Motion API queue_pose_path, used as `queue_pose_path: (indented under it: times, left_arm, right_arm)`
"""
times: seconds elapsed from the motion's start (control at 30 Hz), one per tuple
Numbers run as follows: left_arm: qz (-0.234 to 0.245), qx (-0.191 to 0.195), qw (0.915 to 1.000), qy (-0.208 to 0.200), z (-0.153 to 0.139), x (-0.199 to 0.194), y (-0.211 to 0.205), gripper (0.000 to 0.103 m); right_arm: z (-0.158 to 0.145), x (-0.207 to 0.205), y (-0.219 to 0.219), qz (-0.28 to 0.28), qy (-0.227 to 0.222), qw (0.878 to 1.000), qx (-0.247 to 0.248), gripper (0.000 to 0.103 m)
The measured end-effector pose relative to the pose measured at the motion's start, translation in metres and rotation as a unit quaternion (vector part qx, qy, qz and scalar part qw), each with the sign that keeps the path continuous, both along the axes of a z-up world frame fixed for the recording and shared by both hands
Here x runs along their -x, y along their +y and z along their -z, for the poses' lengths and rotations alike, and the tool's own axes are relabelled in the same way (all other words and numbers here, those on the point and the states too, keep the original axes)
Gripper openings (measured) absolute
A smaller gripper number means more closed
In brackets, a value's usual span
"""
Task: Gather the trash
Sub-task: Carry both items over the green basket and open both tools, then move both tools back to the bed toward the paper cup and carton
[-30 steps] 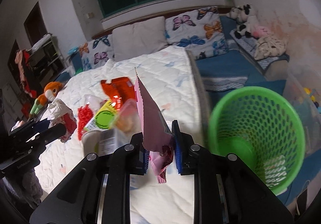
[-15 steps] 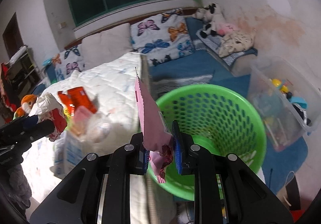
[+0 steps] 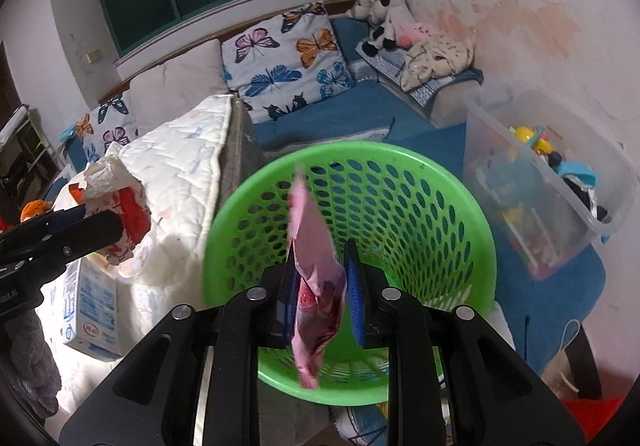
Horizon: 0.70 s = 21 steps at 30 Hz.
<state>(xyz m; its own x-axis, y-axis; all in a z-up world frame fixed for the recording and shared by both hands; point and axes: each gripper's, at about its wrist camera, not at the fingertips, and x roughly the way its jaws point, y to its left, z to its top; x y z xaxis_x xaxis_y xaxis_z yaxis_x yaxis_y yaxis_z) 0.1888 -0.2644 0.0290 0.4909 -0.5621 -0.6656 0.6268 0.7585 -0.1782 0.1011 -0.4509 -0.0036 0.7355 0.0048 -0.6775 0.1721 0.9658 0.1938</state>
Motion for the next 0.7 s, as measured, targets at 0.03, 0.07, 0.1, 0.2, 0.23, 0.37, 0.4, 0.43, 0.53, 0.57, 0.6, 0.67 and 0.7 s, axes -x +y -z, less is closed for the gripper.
queue_pose_path:
  times: [0.03,0.07,0.1,0.2,0.23,0.37,0.4,0.43,0.53,0.57,0.6,0.67,0.7]
  left_arm:
    - [0.003,-0.002,1.0000,0.002,0.002,-0.002,-0.005,0.043]
    - [0.004,-0.004,1.0000,0.003,0.004,-0.003,-0.008,0.043]
    - [0.006,-0.007,0.9999,0.004,0.006,-0.004,-0.012,0.043]
    - [0.008,-0.013,0.9998,0.014,0.013,-0.010,-0.024,0.043]
    - [0.009,-0.013,0.9997,0.018,0.016,-0.012,-0.026,0.043]
    - [0.012,-0.016,0.9995,0.024,0.020,-0.012,-0.038,0.045]
    - [0.013,-0.016,0.9995,0.025,0.021,-0.011,-0.040,0.046]
    - [0.013,-0.017,0.9995,0.025,0.022,-0.011,-0.043,0.047]
    - [0.014,-0.016,0.9994,0.027,0.024,-0.011,-0.048,0.058]
    - [0.015,-0.014,0.9994,0.027,0.024,-0.010,-0.048,0.058]
    - [0.017,-0.013,0.9994,0.027,0.024,-0.009,-0.050,0.061]
    - [0.017,-0.013,0.9994,0.028,0.026,-0.008,-0.050,0.063]
    - [0.016,-0.013,0.9994,0.028,0.026,-0.007,-0.051,0.063]
  right_arm:
    - [0.002,0.000,-0.002,0.003,0.000,1.000,-0.002,0.026]
    - [0.002,0.001,-0.004,0.005,0.000,1.000,-0.004,0.031]
    - [0.003,0.002,-0.007,0.007,0.000,1.000,-0.005,0.032]
    - [0.005,0.005,-0.012,0.013,0.000,1.000,-0.007,0.037]
    - [0.006,0.006,-0.012,0.014,0.001,1.000,-0.008,0.039]
    - [0.007,0.012,-0.015,0.016,0.000,1.000,-0.011,0.043]
    - [0.007,0.013,-0.016,0.017,-0.001,1.000,-0.012,0.043]
    - [0.007,0.014,-0.016,0.017,-0.002,1.000,-0.014,0.045]
    - [0.006,0.018,-0.017,0.018,-0.006,1.000,-0.019,0.046]
    - [0.006,0.019,-0.017,0.017,-0.006,1.000,-0.020,0.046]
    - [0.006,0.020,-0.017,0.017,-0.006,1.000,-0.020,0.046]
    - [0.005,0.022,-0.016,0.017,-0.007,1.000,-0.018,0.047]
    - [0.005,0.023,-0.016,0.017,-0.007,1.000,-0.019,0.047]
